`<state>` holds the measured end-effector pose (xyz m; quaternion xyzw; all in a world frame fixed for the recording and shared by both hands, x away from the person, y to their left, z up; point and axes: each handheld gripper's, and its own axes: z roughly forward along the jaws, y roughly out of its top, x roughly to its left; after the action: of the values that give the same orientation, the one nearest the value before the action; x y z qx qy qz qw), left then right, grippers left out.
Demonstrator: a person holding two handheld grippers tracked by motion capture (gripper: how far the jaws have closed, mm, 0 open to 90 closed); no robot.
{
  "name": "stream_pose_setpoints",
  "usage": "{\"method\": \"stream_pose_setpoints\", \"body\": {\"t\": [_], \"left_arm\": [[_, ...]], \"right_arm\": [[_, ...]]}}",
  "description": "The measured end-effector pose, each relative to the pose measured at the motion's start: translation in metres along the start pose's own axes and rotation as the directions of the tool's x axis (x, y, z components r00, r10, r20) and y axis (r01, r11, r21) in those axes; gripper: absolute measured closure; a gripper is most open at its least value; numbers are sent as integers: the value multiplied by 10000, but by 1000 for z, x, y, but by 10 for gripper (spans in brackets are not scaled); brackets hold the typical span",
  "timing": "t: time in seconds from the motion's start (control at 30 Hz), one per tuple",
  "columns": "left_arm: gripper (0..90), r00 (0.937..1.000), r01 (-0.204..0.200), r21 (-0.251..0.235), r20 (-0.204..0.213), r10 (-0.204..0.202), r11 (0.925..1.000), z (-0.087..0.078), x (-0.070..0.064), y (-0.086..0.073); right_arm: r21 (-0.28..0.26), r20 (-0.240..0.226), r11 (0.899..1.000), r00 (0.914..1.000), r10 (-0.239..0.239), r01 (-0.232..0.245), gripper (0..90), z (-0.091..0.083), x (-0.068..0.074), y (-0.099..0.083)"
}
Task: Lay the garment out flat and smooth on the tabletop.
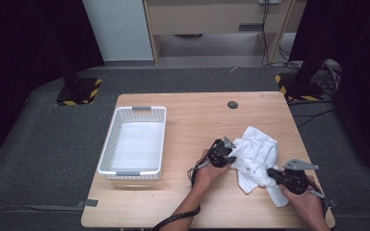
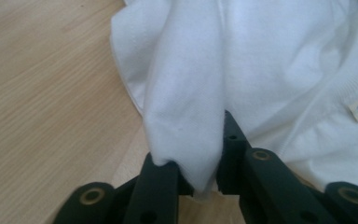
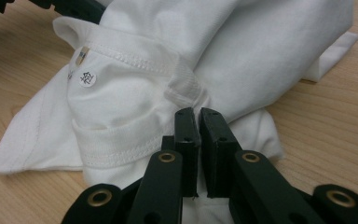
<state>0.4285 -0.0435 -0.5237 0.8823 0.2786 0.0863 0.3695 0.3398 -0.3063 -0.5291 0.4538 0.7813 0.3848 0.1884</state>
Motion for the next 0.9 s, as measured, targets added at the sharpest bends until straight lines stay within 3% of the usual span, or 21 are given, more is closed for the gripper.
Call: {"method": "stream_pose_setpoints", "body": {"t": [0.1, 0.27, 0.63, 0.77, 0.9], "left_arm": [[852, 9998, -195, 115, -67, 195, 9997, -8, -5, -6], [864, 9999, -63, 90, -86, 64, 9999, -27, -11, -24], [869, 9981, 610, -173, 74, -609, 9980, -66, -26, -70], [869, 9983, 537, 17, -246, -536, 9986, -79, -34, -74], [870, 9958, 835, -96, -357, -838, 9965, -90, -33, -78]], "right_arm": [[-10, 12, 10000, 10000, -98, 98, 849, 1, 2, 0], [-18, -148, 9995, 9994, -322, 322, 846, 5, 11, 2], [-97, -489, 9922, 9910, -1247, 1244, 833, 15, 36, 8], [-184, -769, 9932, 9903, -1158, 1147, 878, 14, 41, 11], [-377, -930, 9910, 9869, -1315, 1285, 888, 8, 45, 14]]}}
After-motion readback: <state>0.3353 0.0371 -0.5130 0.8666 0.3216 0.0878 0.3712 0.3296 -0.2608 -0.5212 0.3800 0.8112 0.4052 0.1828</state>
